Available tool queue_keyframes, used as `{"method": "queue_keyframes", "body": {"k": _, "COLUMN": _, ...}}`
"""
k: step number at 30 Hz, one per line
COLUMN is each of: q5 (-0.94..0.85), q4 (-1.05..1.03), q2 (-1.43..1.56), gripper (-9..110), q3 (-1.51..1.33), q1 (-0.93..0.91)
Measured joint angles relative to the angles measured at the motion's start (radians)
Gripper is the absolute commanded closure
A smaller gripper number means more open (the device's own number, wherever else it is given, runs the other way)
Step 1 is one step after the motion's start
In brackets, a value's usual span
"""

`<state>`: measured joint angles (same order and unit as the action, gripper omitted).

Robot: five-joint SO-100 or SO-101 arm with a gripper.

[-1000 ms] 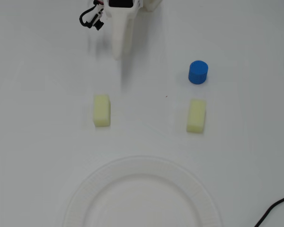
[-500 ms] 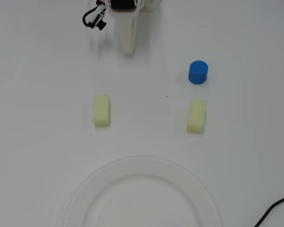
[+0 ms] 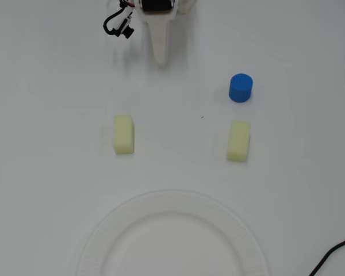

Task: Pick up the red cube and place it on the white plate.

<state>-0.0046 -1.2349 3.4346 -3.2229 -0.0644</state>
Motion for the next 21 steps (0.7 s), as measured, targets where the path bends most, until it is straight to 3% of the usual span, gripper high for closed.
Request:
{"method": "queue_keyframes", "body": {"k": 13, "q5": 0.000, "q4": 0.000, "q2": 0.000, "gripper": 96, "q3": 0.000, "q1": 0.000}}
{"method": "queue_keyframes", "body": {"k": 21, "q5": 0.000, "q4": 0.000, "q2": 0.000, "gripper": 102, "q3": 0.000, "q1": 0.000}}
